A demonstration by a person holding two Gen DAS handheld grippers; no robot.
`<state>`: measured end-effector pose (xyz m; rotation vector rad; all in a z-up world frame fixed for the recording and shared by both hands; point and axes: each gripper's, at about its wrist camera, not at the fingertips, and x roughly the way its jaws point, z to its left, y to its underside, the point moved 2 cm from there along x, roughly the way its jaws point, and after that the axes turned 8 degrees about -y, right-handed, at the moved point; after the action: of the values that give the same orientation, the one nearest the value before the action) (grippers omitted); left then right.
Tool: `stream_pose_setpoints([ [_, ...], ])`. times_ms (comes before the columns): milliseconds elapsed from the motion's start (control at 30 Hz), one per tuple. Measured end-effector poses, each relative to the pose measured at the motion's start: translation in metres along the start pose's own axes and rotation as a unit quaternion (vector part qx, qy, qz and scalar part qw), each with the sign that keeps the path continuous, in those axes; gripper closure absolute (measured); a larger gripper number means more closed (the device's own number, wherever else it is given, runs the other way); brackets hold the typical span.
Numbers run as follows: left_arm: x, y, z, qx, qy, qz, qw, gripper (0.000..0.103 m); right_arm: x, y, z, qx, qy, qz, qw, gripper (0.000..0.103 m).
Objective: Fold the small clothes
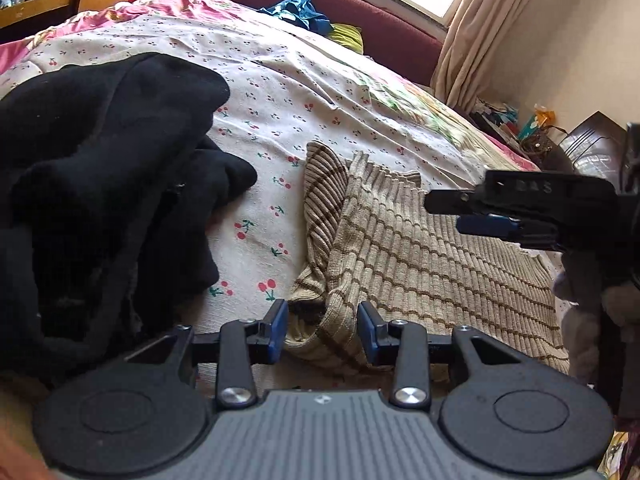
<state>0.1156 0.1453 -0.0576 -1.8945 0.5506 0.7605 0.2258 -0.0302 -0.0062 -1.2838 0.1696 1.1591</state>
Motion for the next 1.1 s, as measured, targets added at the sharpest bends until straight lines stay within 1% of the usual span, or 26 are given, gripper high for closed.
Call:
stream_pose_setpoints([
  [100,-0.004,0.001,0.004,-0.002,-0.004,-0.011,0.9999,0.050,0.033,-0.008,0.016,0.009,-0.007,0.027,1.000,0.046],
  [167,-0.007,0.000,0.004,0.003,-0.002,-0.018,0.9998,0.046,0.054,-0.010,0.023,0.005,0.008,0.044,0.999,0.043],
  [233,-0.005,0.001,0.004,0.006,0.003,-0.010,0.9999,0.041,0.069,-0.011,0.028,0.002,0.018,0.056,0.998,0.043],
  [300,0.000,0.003,0.003,0.011,0.007,0.007,0.9999,0.041,0.080,-0.012,0.031,0.007,0.026,0.062,0.998,0.043],
  [367,-0.002,0.004,0.001,0.017,0.008,0.005,0.9998,0.040,0.085,-0.012,0.036,0.005,0.033,0.066,0.997,0.035],
  [467,-0.002,0.005,0.000,0.018,0.006,0.011,0.9997,0.039,0.092,-0.014,0.046,-0.009,0.039,0.072,0.997,0.031],
  [533,-0.002,0.006,-0.003,0.028,0.002,0.015,0.9995,0.038,0.101,-0.014,0.053,-0.030,0.053,0.086,0.994,0.028],
  [567,-0.004,0.007,-0.004,0.031,0.003,0.015,0.9994,0.037,0.104,-0.013,0.056,-0.037,0.056,0.092,0.993,0.025],
  [633,-0.007,0.009,-0.006,0.034,-0.001,0.013,0.9993,0.034,0.110,-0.011,0.060,-0.054,0.062,0.100,0.992,0.022],
  [700,-0.005,0.009,-0.007,0.034,-0.009,0.015,0.9993,0.031,0.116,-0.009,0.060,-0.064,0.074,0.102,0.990,0.023],
  [767,0.003,0.010,-0.012,0.046,-0.019,0.032,0.9982,0.026,0.118,-0.009,0.057,-0.063,0.076,0.098,0.990,0.028],
  [800,0.006,0.010,-0.016,0.056,-0.026,0.038,0.9974,0.026,0.116,-0.009,0.054,-0.061,0.077,0.094,0.991,0.031],
  [833,0.007,0.010,-0.020,0.064,-0.031,0.034,0.9969,0.026,0.114,-0.009,0.052,-0.058,0.075,0.092,0.991,0.038],
  [867,0.009,0.010,-0.023,0.067,-0.030,0.029,0.9969,0.028,0.111,-0.009,0.050,-0.055,0.071,0.090,0.992,0.044],
  [900,0.011,0.008,-0.026,0.063,-0.028,0.027,0.9973,0.030,0.108,-0.010,0.047,-0.051,0.067,0.087,0.993,0.049],
  [933,0.012,0.007,-0.027,0.057,-0.023,0.026,0.9978,0.038,0.104,-0.011,0.045,-0.045,0.063,0.084,0.993,0.058],
  [967,0.013,0.006,-0.028,0.053,-0.019,0.026,0.9981,0.048,0.101,-0.011,0.042,-0.040,0.057,0.082,0.994,0.066],
  [1000,0.013,0.005,-0.030,0.051,-0.015,0.025,0.9983,0.054,0.097,-0.012,0.039,-0.033,0.051,0.080,0.995,0.070],
  [1033,0.012,0.004,-0.032,0.052,-0.013,0.022,0.9983,0.063,0.092,-0.012,0.036,-0.027,0.043,0.075,0.996,0.075],
  [1067,0.010,0.004,-0.035,0.053,-0.012,0.016,0.9984,0.066,0.086,-0.013,0.033,-0.019,0.034,0.066,0.997,0.079],
  [1100,0.006,0.004,-0.037,0.055,-0.011,0.009,0.9984,0.067,0.081,-0.014,0.031,-0.014,0.028,0.059,0.998,0.080],
])
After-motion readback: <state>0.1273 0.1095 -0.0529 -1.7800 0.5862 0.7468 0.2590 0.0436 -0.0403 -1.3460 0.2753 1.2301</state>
